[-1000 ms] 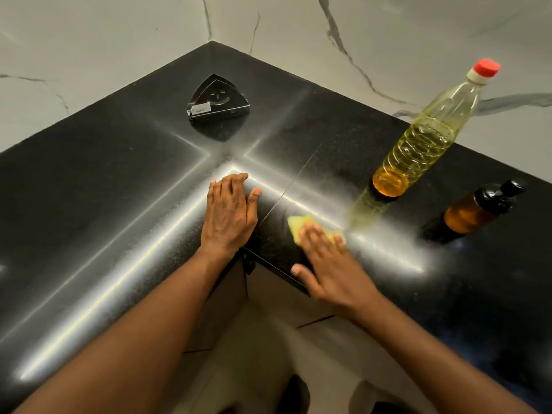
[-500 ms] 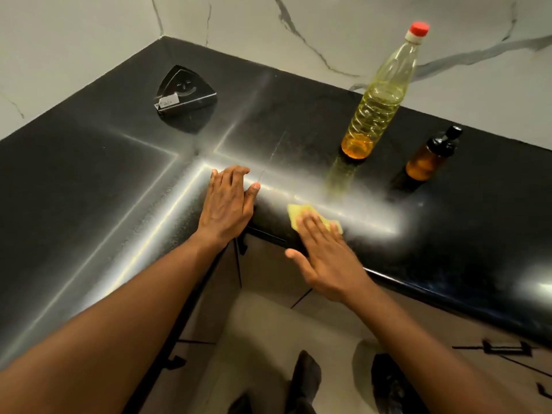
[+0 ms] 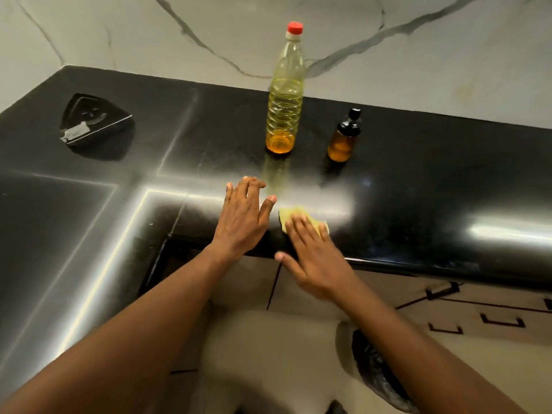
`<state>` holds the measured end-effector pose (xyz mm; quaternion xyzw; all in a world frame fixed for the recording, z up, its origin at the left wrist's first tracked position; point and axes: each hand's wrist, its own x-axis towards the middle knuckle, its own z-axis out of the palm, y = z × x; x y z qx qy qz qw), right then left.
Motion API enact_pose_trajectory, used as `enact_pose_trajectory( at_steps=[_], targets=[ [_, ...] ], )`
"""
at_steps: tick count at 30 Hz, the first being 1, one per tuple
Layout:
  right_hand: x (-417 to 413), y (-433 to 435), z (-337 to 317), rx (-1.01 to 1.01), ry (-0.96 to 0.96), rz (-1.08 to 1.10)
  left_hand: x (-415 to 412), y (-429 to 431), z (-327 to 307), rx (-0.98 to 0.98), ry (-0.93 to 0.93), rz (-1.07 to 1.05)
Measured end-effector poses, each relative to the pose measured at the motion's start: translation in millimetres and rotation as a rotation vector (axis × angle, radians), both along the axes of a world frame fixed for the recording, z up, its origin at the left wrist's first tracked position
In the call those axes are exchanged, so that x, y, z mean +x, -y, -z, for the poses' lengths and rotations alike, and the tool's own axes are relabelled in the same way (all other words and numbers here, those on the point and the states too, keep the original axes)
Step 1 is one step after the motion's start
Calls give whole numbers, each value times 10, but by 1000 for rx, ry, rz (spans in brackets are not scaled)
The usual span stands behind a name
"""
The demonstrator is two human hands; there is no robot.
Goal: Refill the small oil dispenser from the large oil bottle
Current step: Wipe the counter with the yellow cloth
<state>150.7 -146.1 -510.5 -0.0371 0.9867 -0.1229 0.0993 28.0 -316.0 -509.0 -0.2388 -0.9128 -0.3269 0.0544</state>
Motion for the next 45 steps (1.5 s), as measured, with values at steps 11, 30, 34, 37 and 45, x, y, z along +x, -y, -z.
enact_pose_trajectory(
  at_steps=[11, 30, 34, 37, 45],
  targets=[
    [73, -1994, 25, 78, -34, 607, 373, -1043, 75, -9, 38, 102],
    [928, -3364, 13, 95, -11, 621, 1028, -2617, 126, -24, 35, 165],
    [639, -3123, 23, 52, -35, 465, 1111, -2944, 148, -30, 40, 166],
    [1084, -2797, 8, 4, -24, 202, 1118, -3138, 121, -31, 32, 171],
    [1532, -3919, 38, 23, -33, 479, 1184, -3412, 101, -72, 9, 197]
  ],
)
